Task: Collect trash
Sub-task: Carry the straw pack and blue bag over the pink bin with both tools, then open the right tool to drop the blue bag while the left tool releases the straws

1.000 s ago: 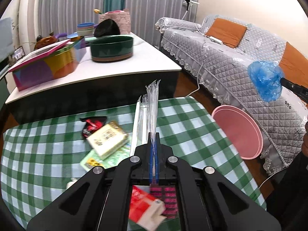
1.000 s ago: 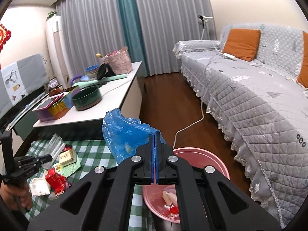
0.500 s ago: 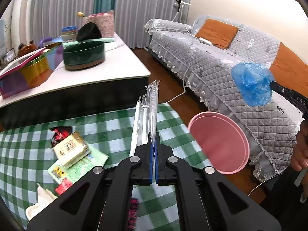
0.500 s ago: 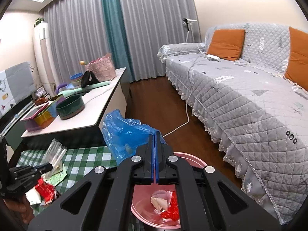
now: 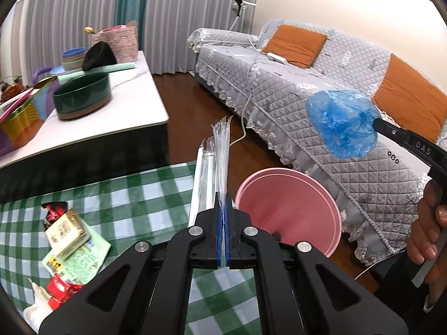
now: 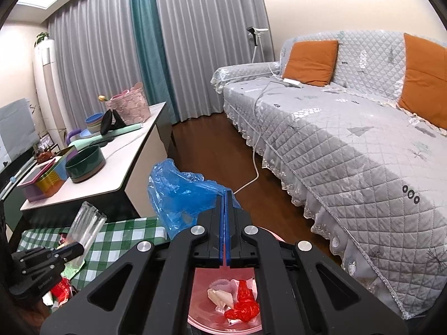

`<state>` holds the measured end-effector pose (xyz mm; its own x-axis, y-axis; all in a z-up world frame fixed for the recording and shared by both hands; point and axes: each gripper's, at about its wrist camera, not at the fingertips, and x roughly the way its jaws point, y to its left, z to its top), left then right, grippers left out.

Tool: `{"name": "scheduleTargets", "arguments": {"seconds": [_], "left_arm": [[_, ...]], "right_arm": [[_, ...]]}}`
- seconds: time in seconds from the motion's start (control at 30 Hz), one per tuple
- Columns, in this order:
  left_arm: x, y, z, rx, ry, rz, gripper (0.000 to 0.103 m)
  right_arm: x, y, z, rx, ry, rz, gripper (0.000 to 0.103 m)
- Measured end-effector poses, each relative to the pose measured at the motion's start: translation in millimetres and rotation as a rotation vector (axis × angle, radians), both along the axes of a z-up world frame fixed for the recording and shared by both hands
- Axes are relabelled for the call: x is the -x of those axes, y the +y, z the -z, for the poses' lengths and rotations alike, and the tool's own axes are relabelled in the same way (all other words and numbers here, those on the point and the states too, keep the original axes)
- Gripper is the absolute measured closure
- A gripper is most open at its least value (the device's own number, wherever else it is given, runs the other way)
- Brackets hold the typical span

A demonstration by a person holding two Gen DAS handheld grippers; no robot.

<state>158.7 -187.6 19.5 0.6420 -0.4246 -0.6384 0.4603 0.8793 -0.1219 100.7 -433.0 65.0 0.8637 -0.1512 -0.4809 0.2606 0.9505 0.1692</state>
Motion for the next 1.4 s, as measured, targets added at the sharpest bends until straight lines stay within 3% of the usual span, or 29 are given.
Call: {"name": "scheduleTargets", "arguments": {"seconds": [0.97,1.17,1.2,1.27,1.3,1.4], "left_arm": [[-6,-93,39,-0.052,0.065,0.117,0.102],[-13,-105,43,-0.057,0.092,0.132,0.101],[-16,-106,45,-0.05,0.109,0.137,0.099],[-19,-107,48,-0.045,0.139,0.142,0.079],[-19,-106,48,-0.046,0.137,0.137,0.076],[-17,-103,46,-0.043,0.129,0.128,0.075]], "right_arm": [[-5,-39,25,-0.085,0.082,0.11,0.102],[-11,-42,35,-0.078,0.133,0.126,0.098],[-11,-43,36,-0.082,0.14,0.127,0.093],[-11,-45,39,-0.086,0.149,0.141,0.07],[-11,-46,39,-0.088,0.147,0.147,0.058],[-9,-48,39,-0.093,0.143,0.157,0.055]]}}
